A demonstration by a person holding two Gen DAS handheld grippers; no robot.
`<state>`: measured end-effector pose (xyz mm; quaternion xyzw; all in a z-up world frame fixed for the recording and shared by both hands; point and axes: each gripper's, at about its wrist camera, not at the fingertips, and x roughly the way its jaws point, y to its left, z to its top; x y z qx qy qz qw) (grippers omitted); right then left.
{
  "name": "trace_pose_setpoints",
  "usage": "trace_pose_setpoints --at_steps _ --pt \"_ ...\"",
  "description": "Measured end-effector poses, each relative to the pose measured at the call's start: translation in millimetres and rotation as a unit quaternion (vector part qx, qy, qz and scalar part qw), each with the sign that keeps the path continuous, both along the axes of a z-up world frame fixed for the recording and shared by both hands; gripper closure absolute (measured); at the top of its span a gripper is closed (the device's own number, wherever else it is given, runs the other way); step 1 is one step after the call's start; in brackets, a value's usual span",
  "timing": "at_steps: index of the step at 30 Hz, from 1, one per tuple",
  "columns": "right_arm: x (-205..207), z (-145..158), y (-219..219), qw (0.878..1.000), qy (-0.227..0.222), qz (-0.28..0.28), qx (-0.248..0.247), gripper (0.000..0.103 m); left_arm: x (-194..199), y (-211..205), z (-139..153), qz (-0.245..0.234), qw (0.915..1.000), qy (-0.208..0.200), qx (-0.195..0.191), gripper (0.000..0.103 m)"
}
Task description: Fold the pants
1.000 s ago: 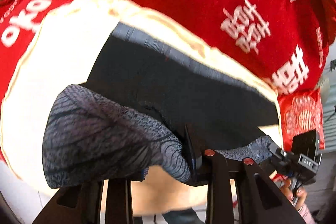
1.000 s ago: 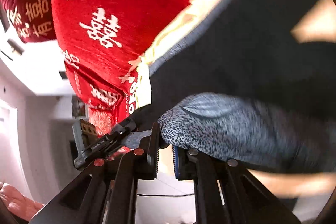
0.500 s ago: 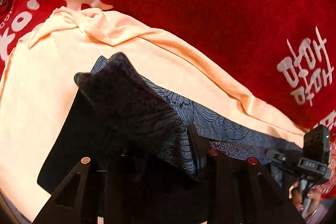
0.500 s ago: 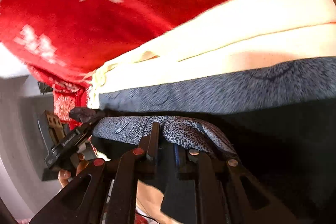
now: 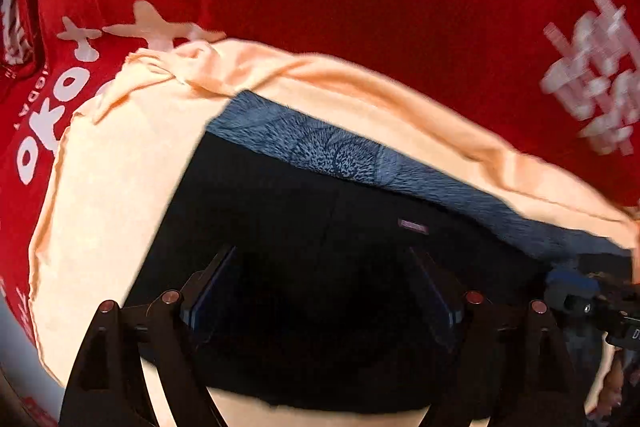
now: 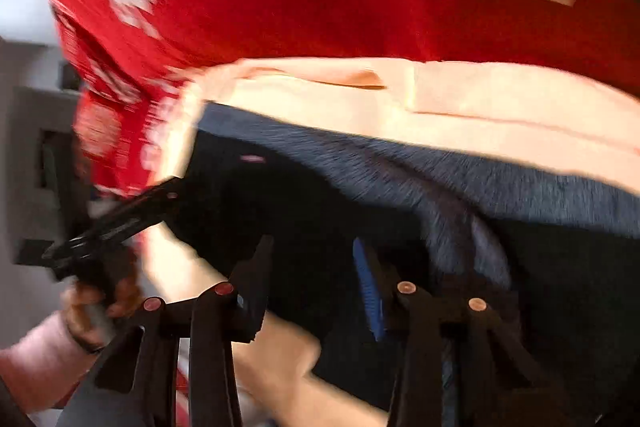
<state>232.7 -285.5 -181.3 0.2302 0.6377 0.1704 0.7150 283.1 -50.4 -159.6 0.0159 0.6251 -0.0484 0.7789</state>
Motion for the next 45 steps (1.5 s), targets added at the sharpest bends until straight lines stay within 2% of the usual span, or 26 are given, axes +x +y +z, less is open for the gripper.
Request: trace_pose_setpoints --at_steps 1,2,3,4,6,7,9,10,14,19,24,27,29,31,34,37,39,41,45 --pt "6 -13 -3 1.000 0.001 -0.005 -0.031 0.060 2 -4 -10 0.001 0.9999 -0.001 0.012 0.018" --pt "10 -22 -7 0.999 0.008 -0.011 -0.030 0.062 2 -10 -17 -0.005 0.9992 -0.015 0.035 0.016" --pt "13 -32 -16 0.999 0.020 -0.028 -0.006 0.063 2 -13 -19 -0.013 0.9988 -0.023 0.043 0.011" --pt "14 -32 -21 0.999 0.023 -0.041 0.010 0.063 1 -18 -20 -0.023 0.9978 -0.029 0.054 0.011" --pt "7 -21 -35 0.997 0.016 -0.060 0.050 0.061 -1 -20 -16 -0.027 0.9975 -0.024 0.061 0.011" --pt "3 -15 -39 0.997 0.009 -0.059 0.056 0.060 -3 -21 -13 -0.030 0.9977 -0.016 0.059 0.011" --pt "-12 3 -52 0.996 -0.011 -0.057 0.062 0.050 -12 -24 -2 -0.040 0.9975 -0.008 0.058 0.011" --pt "-21 12 -60 0.996 -0.018 -0.060 0.066 0.049 -21 -29 5 -0.053 0.9969 -0.006 0.058 0.011" --pt "-75 34 -97 0.993 -0.017 -0.099 0.069 0.047 -59 -52 21 -0.100 0.9934 0.006 0.056 0.011" --pt "-147 48 -128 0.987 -0.005 -0.153 0.036 0.047 -114 -97 28 -0.151 0.9872 0.047 0.019 0.011" --pt "-244 49 -157 0.973 0.037 -0.229 0.005 0.047 -170 -147 32 -0.226 0.9722 0.061 -0.001 0.011" --pt "-312 45 -169 0.958 0.066 -0.278 -0.014 0.047 -202 -174 35 -0.272 0.9603 0.058 -0.022 0.011" --pt "-360 39 -173 0.943 0.081 -0.321 -0.013 0.047 -215 -184 36 -0.283 0.9570 0.058 -0.025 0.011" --pt "-400 31 -171 0.932 0.096 -0.348 -0.023 0.047 -227 -192 39 -0.287 0.9547 0.060 -0.048 0.011" --pt "-445 21 -168 0.921 0.113 -0.370 -0.052 0.047 -241 -202 36 -0.303 0.9493 0.064 -0.052 0.011" --pt "-474 8 -169 0.911 0.131 -0.386 -0.062 0.047 -257 -213 35 -0.324 0.9425 0.061 -0.053 0.011" --pt "-483 1 -170 0.909 0.134 -0.390 -0.055 0.047 -262 -222 36 -0.335 0.9384 0.062 -0.056 0.011" --pt "-485 -9 -171 0.913 0.135 -0.383 -0.047 0.047 -268 -230 29 -0.341 0.9348 0.075 -0.063 0.011" --pt "-481 -27 -174 0.921 0.127 -0.368 -0.026 0.047 -276 -241 13 -0.338 0.9339 0.096 -0.067 0.011"
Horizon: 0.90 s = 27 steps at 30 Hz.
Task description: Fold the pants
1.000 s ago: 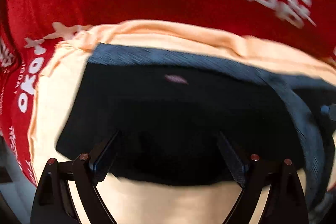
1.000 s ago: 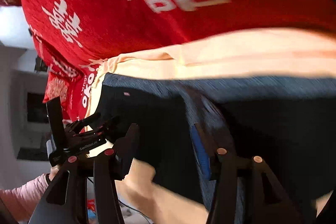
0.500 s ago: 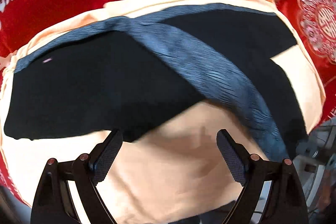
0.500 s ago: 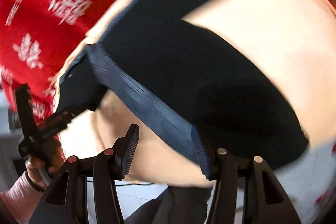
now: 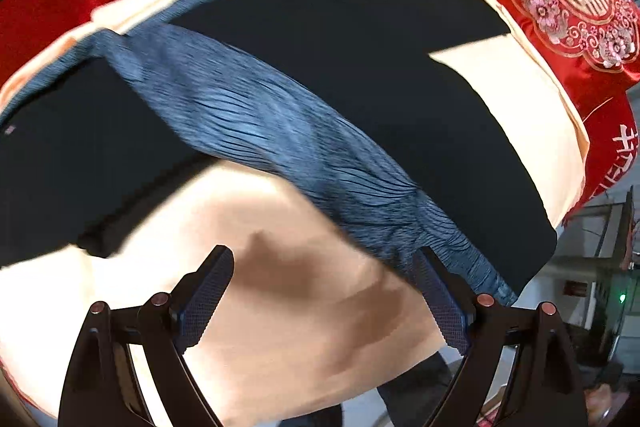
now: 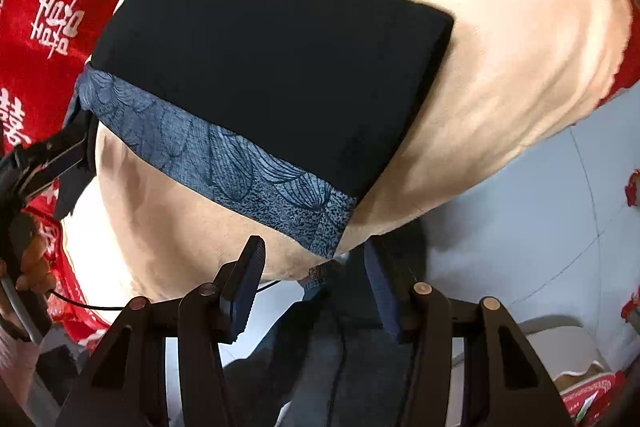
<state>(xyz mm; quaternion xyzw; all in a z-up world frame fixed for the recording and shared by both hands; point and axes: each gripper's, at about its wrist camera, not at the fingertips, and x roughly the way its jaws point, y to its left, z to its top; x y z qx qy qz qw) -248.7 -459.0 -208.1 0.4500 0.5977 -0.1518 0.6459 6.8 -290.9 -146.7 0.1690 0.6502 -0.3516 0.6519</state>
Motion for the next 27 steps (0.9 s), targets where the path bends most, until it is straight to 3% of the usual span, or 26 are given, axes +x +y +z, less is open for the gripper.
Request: trace_pose_setpoints --at_steps 8,10,11,12,13,14,16,18,22,27 --pt "-12 -12 -22 0.997 -0.049 0.009 0.059 0.048 -17 -22 -14 0.019 0.9994 0.026 0.012 0.011" --pt "-11 -12 -26 0.995 -0.050 0.021 0.079 0.059 -18 -25 -14 0.028 0.9990 0.033 0.011 0.011" --pt "-9 -14 -27 0.995 -0.045 0.027 0.088 0.070 -18 -26 -15 0.033 0.9987 0.037 0.012 0.011" --pt "-8 -16 -29 0.994 -0.042 0.031 0.099 0.087 -19 -27 -16 0.038 0.9984 0.040 0.014 0.012" --pt "-6 -19 -30 0.992 -0.038 0.033 0.113 0.094 -20 -27 -16 0.040 0.9983 0.039 0.014 0.018" --pt "-6 -18 -35 0.991 -0.035 0.029 0.126 0.095 -20 -29 -15 0.039 0.9984 0.038 0.014 0.025" --pt "5 -10 -32 0.988 -0.047 0.024 0.142 0.096 -19 -33 -12 0.032 0.9986 0.042 0.010 0.060" --pt "14 5 -38 0.987 -0.063 0.028 0.147 0.097 -14 -37 -11 0.035 0.9971 0.068 0.004 0.077" --pt "48 57 -78 0.984 -0.115 0.050 0.128 0.100 3 -41 8 0.059 0.9940 0.090 -0.017 0.085" --pt "102 110 -140 0.979 -0.175 0.074 0.080 0.100 26 -62 53 0.069 0.9943 0.064 -0.049 0.085"
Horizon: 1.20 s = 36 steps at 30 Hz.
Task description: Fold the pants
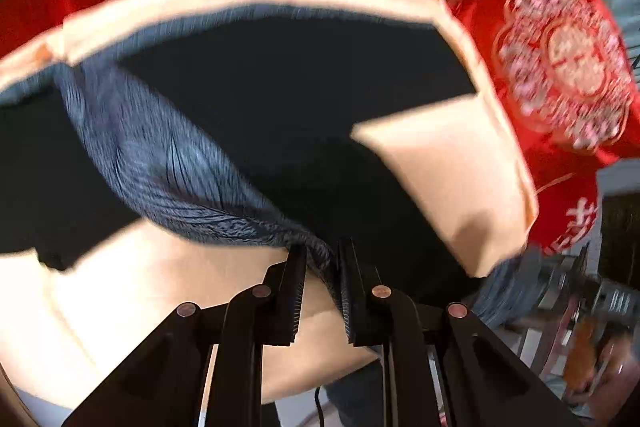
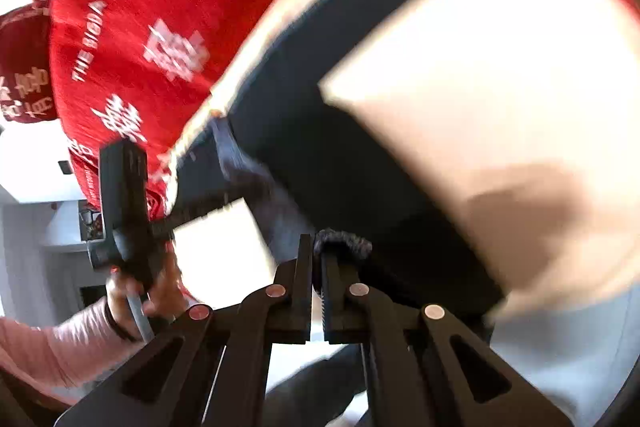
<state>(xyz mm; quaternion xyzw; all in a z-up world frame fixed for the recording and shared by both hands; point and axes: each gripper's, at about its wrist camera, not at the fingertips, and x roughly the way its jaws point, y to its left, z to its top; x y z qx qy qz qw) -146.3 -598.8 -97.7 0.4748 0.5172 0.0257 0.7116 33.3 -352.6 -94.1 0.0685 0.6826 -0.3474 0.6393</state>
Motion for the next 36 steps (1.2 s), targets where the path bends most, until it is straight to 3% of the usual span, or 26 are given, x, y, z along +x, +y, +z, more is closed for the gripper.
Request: trace_pose_setpoints --at_steps 5,9,11,12,13,20,22,23,24,25,30,33,34,35,36 --pt "74 25 -78 0.997 -0.035 0.018 -0.060 0.100 33 -32 31 0.008 0.9983 -0.056 -0.011 0.085" --pt "134 21 -126 0.994 -0.037 0.027 -0.102 0.100 61 -32 52 0.032 0.9928 -0.116 0.000 0.085" --pt "158 6 -145 0.992 -0.022 0.038 -0.123 0.100 73 -33 53 0.050 0.9892 -0.137 0.017 0.066" --pt "170 -3 -153 0.990 -0.010 0.043 -0.135 0.099 78 -27 54 0.056 0.9881 -0.142 0.022 0.031" --pt "176 -10 -161 0.989 -0.005 0.046 -0.141 0.099 83 -24 53 0.073 0.9844 -0.158 0.030 0.017" --pt "215 -54 -190 0.983 0.047 0.066 -0.163 0.094 97 -49 -2 0.090 0.9804 -0.145 0.099 0.017" --pt "214 -51 -187 0.980 0.045 0.080 -0.175 0.072 99 -51 -16 0.093 0.9791 -0.139 0.116 0.017" --pt "211 -45 -184 0.976 0.038 0.091 -0.194 0.046 98 -52 -21 0.093 0.9788 -0.137 0.120 0.017" --pt "209 -40 -182 0.972 0.034 0.095 -0.212 0.028 99 -54 -29 0.090 0.9776 -0.138 0.131 0.017" --pt "206 -34 -181 0.968 0.027 0.098 -0.230 0.027 99 -53 -33 0.087 0.9756 -0.141 0.143 0.017" --pt "194 -33 -189 0.971 0.042 0.091 -0.215 0.031 99 -53 -47 0.089 0.9738 -0.133 0.161 0.017" --pt "198 -51 -196 0.963 0.086 0.097 -0.237 0.039 101 -57 -49 0.083 0.9727 -0.138 0.167 0.017" --pt "201 -64 -202 0.966 0.099 0.091 -0.223 0.039 102 -59 -51 0.082 0.9728 -0.137 0.167 0.017" --pt "203 -74 -205 0.968 0.109 0.086 -0.210 0.045 103 -61 -53 0.082 0.9726 -0.136 0.170 0.017" --pt "204 -86 -208 0.970 0.123 0.081 -0.191 0.078 104 -62 -53 0.083 0.9720 -0.134 0.174 0.017"
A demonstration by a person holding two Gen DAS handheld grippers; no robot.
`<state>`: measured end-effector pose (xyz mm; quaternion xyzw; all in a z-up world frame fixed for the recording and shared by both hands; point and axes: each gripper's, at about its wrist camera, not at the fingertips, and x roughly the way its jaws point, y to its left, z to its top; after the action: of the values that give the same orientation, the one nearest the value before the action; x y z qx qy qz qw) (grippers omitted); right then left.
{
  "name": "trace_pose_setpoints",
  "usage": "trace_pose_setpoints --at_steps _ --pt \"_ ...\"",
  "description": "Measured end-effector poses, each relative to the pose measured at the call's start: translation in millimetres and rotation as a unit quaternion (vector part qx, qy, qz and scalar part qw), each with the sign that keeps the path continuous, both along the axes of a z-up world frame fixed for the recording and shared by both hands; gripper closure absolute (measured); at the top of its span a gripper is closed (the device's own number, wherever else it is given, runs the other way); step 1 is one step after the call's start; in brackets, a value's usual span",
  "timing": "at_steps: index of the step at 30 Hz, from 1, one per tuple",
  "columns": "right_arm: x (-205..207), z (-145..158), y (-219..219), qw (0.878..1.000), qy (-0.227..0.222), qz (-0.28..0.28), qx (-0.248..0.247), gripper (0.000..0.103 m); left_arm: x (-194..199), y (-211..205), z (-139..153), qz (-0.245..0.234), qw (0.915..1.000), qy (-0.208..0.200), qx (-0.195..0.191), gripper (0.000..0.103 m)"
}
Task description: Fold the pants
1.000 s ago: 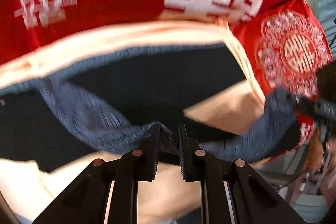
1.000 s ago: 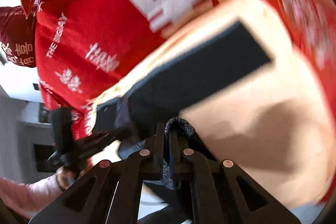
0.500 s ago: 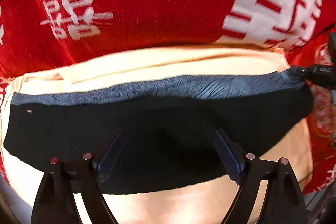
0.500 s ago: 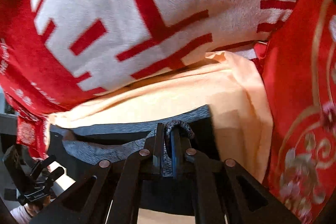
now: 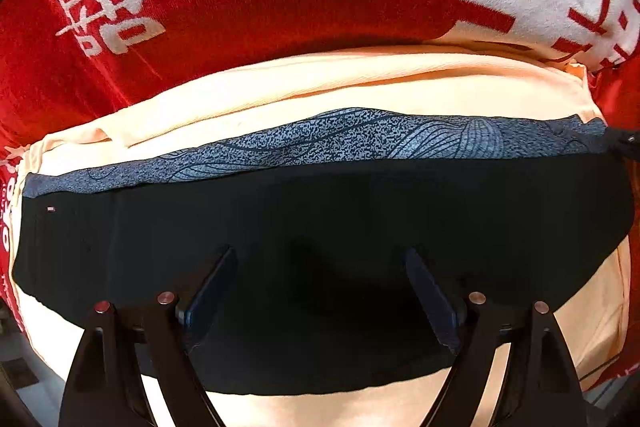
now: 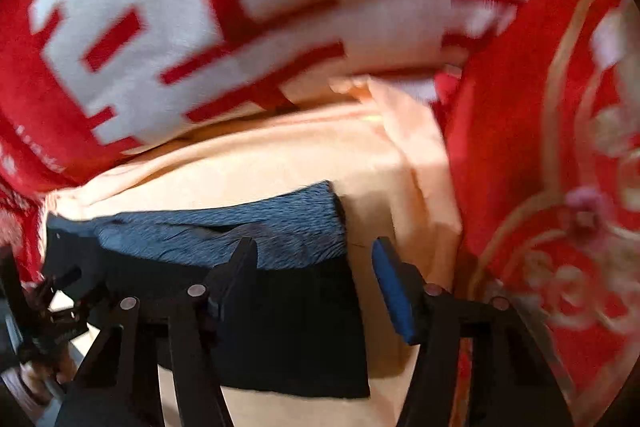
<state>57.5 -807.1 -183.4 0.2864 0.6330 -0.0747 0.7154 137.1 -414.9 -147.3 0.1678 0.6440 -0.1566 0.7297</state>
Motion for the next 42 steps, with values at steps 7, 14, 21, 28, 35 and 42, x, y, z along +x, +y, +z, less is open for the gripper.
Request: trace_pose_setpoints --at_steps 7,14,21,28,35,42 --pt "24 18 5 0.997 -0.046 0.037 -0.043 0.090 8 -8 -10 -0.001 0.9999 -0.001 0.012 0.017" --pt "-10 33 -2 0.998 -0.052 -0.012 -0.014 0.075 15 -8 -25 0.012 0.9998 0.005 0.013 0.017" --pt "5 18 21 0.997 -0.047 0.040 0.048 0.075 23 -14 -19 0.015 0.9999 -0.006 0.001 0.017" --pt "35 -23 34 0.998 -0.025 0.053 -0.034 0.075 65 -20 -39 0.052 0.9986 -0.008 -0.006 0.016" --pt "8 15 33 0.998 -0.039 0.039 -0.043 0.075 86 14 -10 0.086 0.9959 -0.027 -0.005 0.016" --pt "-52 18 58 0.999 -0.016 0.027 -0.041 0.074 42 50 -10 0.053 0.9977 -0.023 0.035 0.016"
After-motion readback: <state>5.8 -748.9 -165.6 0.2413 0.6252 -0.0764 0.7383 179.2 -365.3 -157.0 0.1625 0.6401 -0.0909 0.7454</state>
